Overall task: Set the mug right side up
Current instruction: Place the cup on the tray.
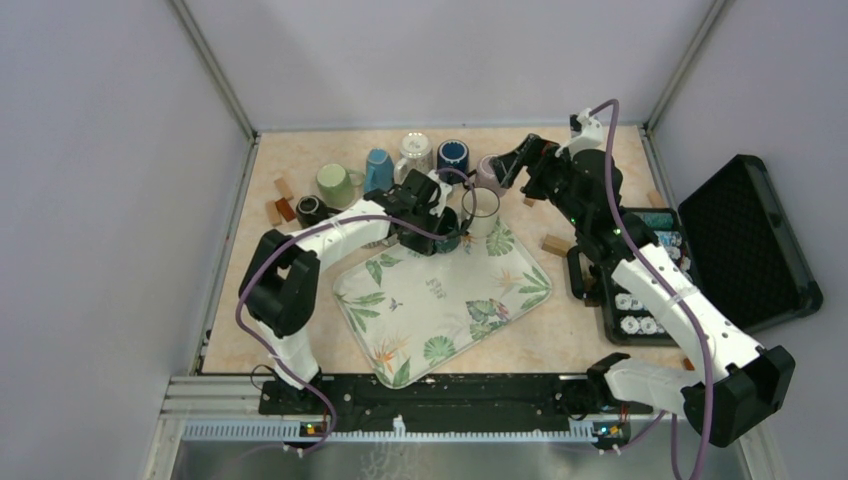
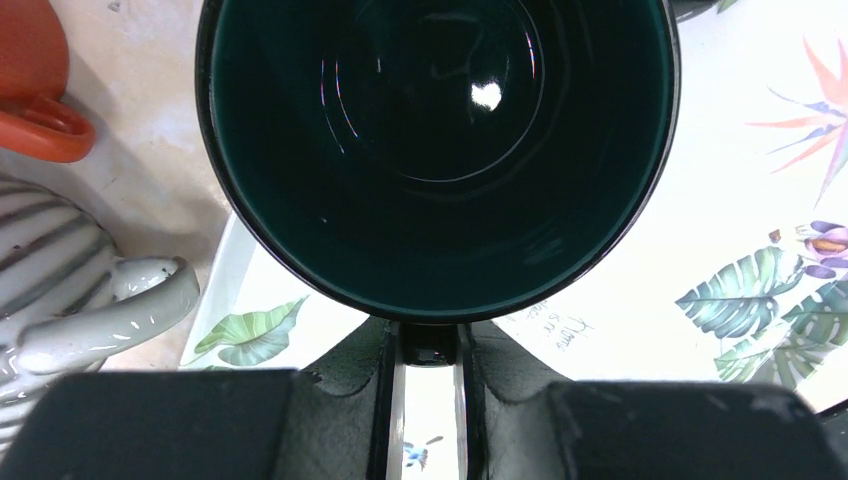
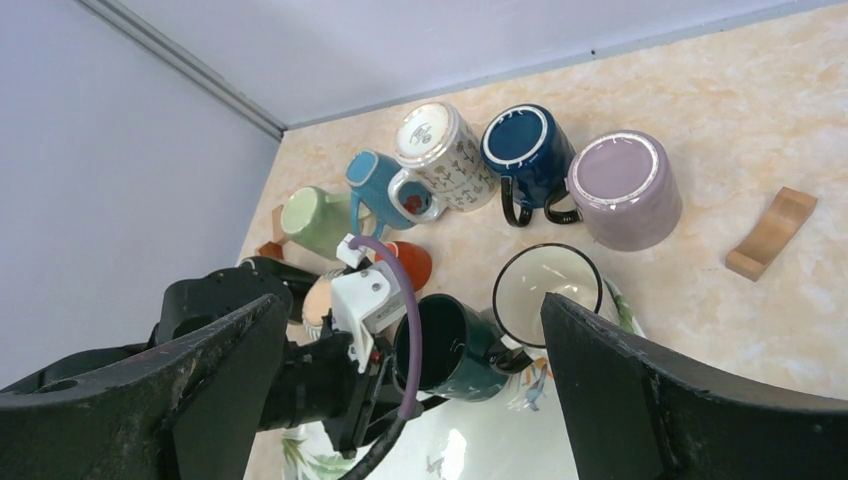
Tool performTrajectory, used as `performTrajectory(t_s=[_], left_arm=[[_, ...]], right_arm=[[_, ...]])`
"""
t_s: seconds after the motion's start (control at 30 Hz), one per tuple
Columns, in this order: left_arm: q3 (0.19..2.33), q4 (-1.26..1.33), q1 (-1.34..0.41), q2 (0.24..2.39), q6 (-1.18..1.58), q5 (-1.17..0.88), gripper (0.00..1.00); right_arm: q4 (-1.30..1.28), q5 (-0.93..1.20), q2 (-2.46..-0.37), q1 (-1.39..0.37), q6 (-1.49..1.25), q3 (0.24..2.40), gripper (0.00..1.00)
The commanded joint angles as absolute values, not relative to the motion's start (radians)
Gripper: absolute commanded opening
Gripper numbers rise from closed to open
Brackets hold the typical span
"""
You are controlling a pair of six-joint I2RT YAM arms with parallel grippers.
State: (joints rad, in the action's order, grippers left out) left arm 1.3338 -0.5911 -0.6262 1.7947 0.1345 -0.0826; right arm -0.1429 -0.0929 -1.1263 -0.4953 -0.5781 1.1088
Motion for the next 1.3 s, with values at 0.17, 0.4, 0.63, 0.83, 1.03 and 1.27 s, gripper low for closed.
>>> performTrajectory(t_s=[0.17, 0.4, 0.63, 0.83, 1.03, 1.27], left_arm=[[1.406, -0.543, -0.647, 1.798, 0.106, -0.078, 0.0], [1.434, -0.556, -0.649, 1.824, 0.099, -0.071, 0.0], [1.467, -0.587, -0.65, 1.85, 0.117, -0.037, 0.13], [1.478, -0.593, -0.649, 1.852, 0.114, -0.042, 0.28], [1.474, -0.593, -0.652, 1.842, 0.116, -0.068, 0.33], [1.467, -0.593, -0.651, 1.826, 0.118, -0.051, 0.42]], right_arm=[[-0.118, -0.105, -1.096, -0.506, -0.569, 1.119, 0.99], [-0.114, -0.129, -1.078, -0.505, -0.565, 1.103, 0.99], [-0.114, -0.127, -1.082, -0.505, -0.565, 1.101, 0.99], [-0.114, -0.127, -1.08, -0.505, -0.566, 1.098, 0.99], [-0.114, -0.124, -1.081, -0.505, -0.57, 1.095, 0.99], [-0.112, -0.114, -1.089, -0.505, -0.574, 1.098, 0.99]])
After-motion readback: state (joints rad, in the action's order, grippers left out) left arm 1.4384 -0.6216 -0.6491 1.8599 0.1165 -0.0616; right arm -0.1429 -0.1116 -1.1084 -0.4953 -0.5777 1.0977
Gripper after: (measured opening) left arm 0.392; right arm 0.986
